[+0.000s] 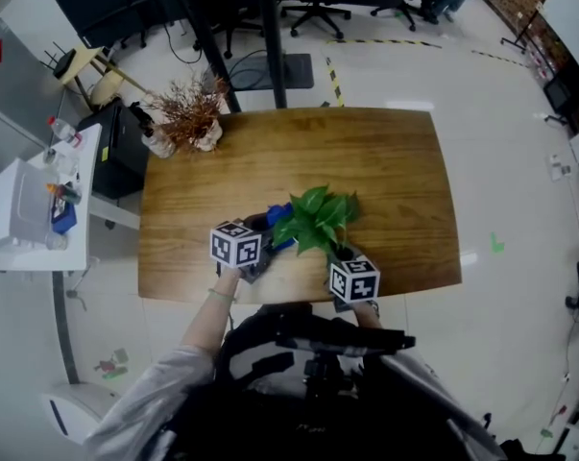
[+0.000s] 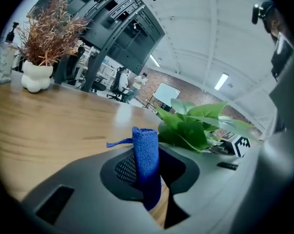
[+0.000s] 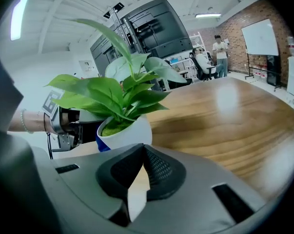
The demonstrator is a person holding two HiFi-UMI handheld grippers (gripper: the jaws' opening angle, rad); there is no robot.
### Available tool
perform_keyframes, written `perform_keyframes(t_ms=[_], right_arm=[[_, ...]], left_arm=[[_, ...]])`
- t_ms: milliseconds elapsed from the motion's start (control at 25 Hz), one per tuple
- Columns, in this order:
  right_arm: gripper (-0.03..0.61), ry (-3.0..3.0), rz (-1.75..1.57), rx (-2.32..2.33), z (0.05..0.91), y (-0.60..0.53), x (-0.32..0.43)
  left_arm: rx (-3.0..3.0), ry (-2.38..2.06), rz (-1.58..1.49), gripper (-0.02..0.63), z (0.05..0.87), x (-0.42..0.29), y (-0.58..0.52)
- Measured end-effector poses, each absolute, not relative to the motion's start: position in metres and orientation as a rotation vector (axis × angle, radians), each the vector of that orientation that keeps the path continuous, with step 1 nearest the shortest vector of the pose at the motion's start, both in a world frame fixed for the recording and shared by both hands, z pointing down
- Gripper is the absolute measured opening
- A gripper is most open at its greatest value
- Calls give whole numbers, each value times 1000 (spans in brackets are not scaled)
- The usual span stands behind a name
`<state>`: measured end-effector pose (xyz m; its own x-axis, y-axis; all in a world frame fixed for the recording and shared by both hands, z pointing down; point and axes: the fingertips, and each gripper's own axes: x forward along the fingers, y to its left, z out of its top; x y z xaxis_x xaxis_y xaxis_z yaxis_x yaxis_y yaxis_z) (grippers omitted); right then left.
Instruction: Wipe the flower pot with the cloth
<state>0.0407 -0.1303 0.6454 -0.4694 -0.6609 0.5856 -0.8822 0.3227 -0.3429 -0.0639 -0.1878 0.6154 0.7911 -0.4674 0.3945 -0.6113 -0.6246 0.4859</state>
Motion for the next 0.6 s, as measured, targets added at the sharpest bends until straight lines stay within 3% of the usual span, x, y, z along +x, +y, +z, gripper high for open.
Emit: perform_keyframes(t_ms=[600], right_arm=[[9, -2192, 1000, 1529, 649, -156, 70]], left_arm=[[2361, -693, 459, 71, 637, -43, -129]])
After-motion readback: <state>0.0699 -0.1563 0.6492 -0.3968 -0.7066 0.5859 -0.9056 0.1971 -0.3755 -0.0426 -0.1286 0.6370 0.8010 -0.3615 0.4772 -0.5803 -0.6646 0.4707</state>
